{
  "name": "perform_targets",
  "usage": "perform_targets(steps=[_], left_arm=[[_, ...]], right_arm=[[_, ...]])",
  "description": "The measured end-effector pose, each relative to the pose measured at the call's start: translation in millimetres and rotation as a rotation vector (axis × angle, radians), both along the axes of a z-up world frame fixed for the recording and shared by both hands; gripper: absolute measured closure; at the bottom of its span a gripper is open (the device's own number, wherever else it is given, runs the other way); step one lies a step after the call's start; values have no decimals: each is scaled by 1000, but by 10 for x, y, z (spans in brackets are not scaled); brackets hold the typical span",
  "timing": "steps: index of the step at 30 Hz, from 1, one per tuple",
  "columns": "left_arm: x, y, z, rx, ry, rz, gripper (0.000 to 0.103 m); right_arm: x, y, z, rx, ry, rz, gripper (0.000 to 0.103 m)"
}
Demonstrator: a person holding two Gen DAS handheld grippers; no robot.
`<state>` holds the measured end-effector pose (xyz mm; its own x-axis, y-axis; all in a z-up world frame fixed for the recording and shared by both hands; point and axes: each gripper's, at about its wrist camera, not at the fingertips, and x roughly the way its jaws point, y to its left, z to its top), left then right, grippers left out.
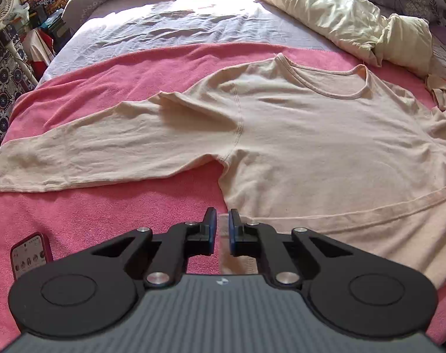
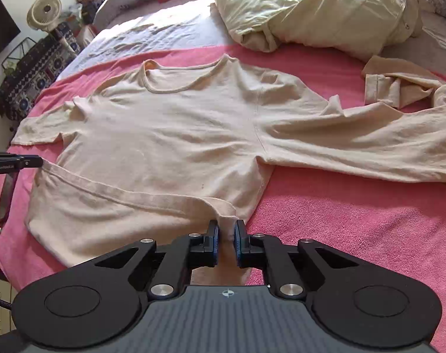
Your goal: Fold clothes
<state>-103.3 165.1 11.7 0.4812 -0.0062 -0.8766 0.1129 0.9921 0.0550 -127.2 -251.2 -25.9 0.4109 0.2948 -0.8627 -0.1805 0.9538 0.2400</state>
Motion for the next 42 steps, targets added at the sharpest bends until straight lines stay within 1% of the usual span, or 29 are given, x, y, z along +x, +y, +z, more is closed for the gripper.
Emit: perform_targets(steps=[3, 5, 6, 7, 8, 9, 10, 11, 12, 13, 14, 15, 16, 17, 18, 20, 22, 23, 24, 25, 26, 27, 28, 30, 34, 37, 38, 40, 42], left_arm=[[42, 40, -60, 10, 22, 10, 95], [46, 47, -157, 35, 61, 7, 95], [34, 48, -211, 55, 79, 5, 92], [21, 51, -236, 73, 88, 9, 91], [7, 53, -262, 90, 97, 12, 91], [-9, 59, -281, 104, 103, 16, 91], [-26, 72, -271, 98, 103, 19, 91], [-31, 81, -249, 70, 100, 13, 89], [-36, 90, -227, 43, 97, 6, 80], [-40, 99, -205, 15, 95, 0, 74], [-41, 103, -188, -12, 93, -8, 59], [-29, 89, -190, -35, 94, -21, 50], [-10, 66, -207, -51, 100, -34, 46], [15, 38, -238, -64, 110, -47, 40], [39, 11, -274, -75, 121, -58, 31], [81, -38, -383, -85, 157, -62, 24], [92, -82, -459, -84, 169, -67, 24], [78, -103, -459, -79, 156, -75, 27], [64, -123, -452, -77, 144, -83, 35], [47, -139, -424, -87, 135, -96, 41], [30, -155, -395, -98, 126, -108, 55], [14, -169, -367, -108, 118, -119, 72], [2, -177, -340, -113, 111, -121, 77], [-21, -193, -275, -107, 84, -119, 80], [-50, -206, -161, -85, 32, -108, 78], [-79, -245, -71, -18, -31, -118, 62], [-81, -252, -57, -23, -36, -133, 56], [-79, -274, -73, -55, -16, -176, 52], [-71, -331, -157, -51, 26, -216, 37]], right_arm=[[47, -2, -40, -15, 5, 7, 91], [50, -2, -126, -48, 37, 12, 90], [47, -3, -169, -66, 53, 10, 89], [39, -14, -200, -91, 64, -6, 88], [27, -31, -225, -121, 73, -30, 82], [17, -61, -236, -132, 78, -53, 81], [8, -108, -228, -115, 79, -76, 80], [4, -155, -219, -81, 87, -90, 79], [4, -198, -214, -43, 99, -99, 74], [11, -217, -217, -21, 106, -101, 69], [22, -218, -225, -9, 111, -98, 60], [33, -219, -233, 2, 116, -95, 51], [54, -205, -248, -1, 119, -90, 47], [81, -180, -268, -15, 120, -85, 43], [105, -161, -293, -18, 122, -79, 43], [139, -122, -341, -3, 128, -65, 43], [158, -82, -372, 10, 128, -51, 51], [152, -65, -368, 14, 122, -44, 63], [147, -48, -363, 17, 116, -37, 75], [138, -40, -351, 24, 112, -35, 79], [125, -39, -332, 32, 109, -40, 82], [113, -40, -311, 39, 105, -43, 85], [101, -40, -290, 43, 101, -46, 86], [81, -51, -248, 52, 96, -55, 86], [74, -83, -222, 63, 98, -68, 86], [82, -92, -239, 63, 102, -68, 86], [83, -92, -242, 64, 102, -68, 86], [82, -90, -243, 66, 100, -68, 86], [72, -93, -243, 69, 100, -70, 86]])
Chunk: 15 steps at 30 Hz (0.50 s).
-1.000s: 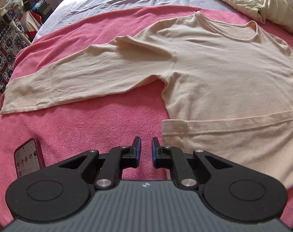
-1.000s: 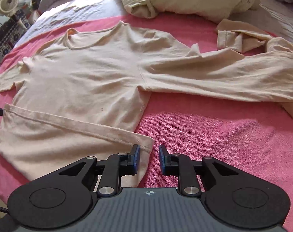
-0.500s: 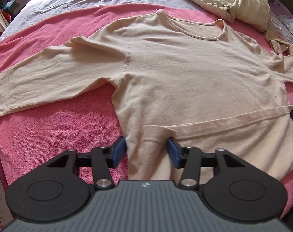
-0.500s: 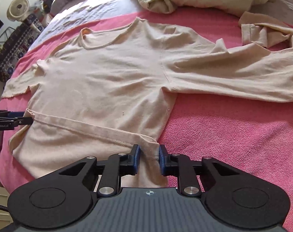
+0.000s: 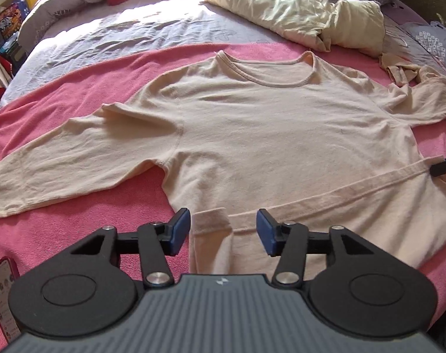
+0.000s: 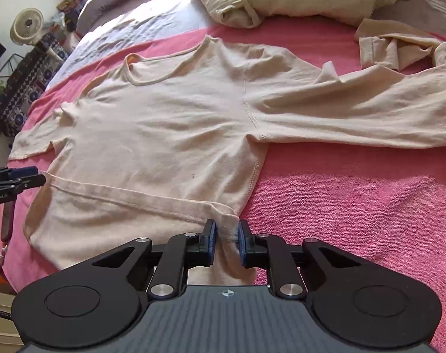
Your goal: Fold clothes
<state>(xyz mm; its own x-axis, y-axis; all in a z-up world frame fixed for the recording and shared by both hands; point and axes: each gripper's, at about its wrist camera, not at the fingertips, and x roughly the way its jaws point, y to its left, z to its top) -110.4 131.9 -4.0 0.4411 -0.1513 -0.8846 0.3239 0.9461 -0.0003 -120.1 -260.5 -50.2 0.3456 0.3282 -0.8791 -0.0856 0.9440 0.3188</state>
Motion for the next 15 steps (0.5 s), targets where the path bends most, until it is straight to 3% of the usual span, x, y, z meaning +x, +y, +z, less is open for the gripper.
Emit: perform_targets(steps=[2, 4, 5, 6, 7, 8, 11, 15], left_arm=[[12, -61, -126, 67, 19, -2, 35], [29, -59, -217, 133, 20, 43, 40], [30, -43, -231, 144, 15, 66, 51], [20, -16, -190, 115, 6, 79, 71], [10, 11, -149, 87, -4, 93, 84], [-2, 31, -111, 64, -14, 102, 92], [-64, 20, -28, 55, -54, 81, 93], [-82, 42, -28, 72, -45, 92, 96]], right_arm=[[-11, -4, 4, -1, -1, -2, 86], [-21, -10, 14, 0, -4, -4, 86], [-26, -13, 23, 1, -7, -5, 86], [-31, -17, 34, 1, -11, -6, 86], [-36, -20, 45, 1, -15, -8, 86], [-39, -23, 55, 3, -18, -9, 86], [-41, -26, 78, 13, -24, -14, 87], [-46, -13, 115, 20, -31, -11, 92]])
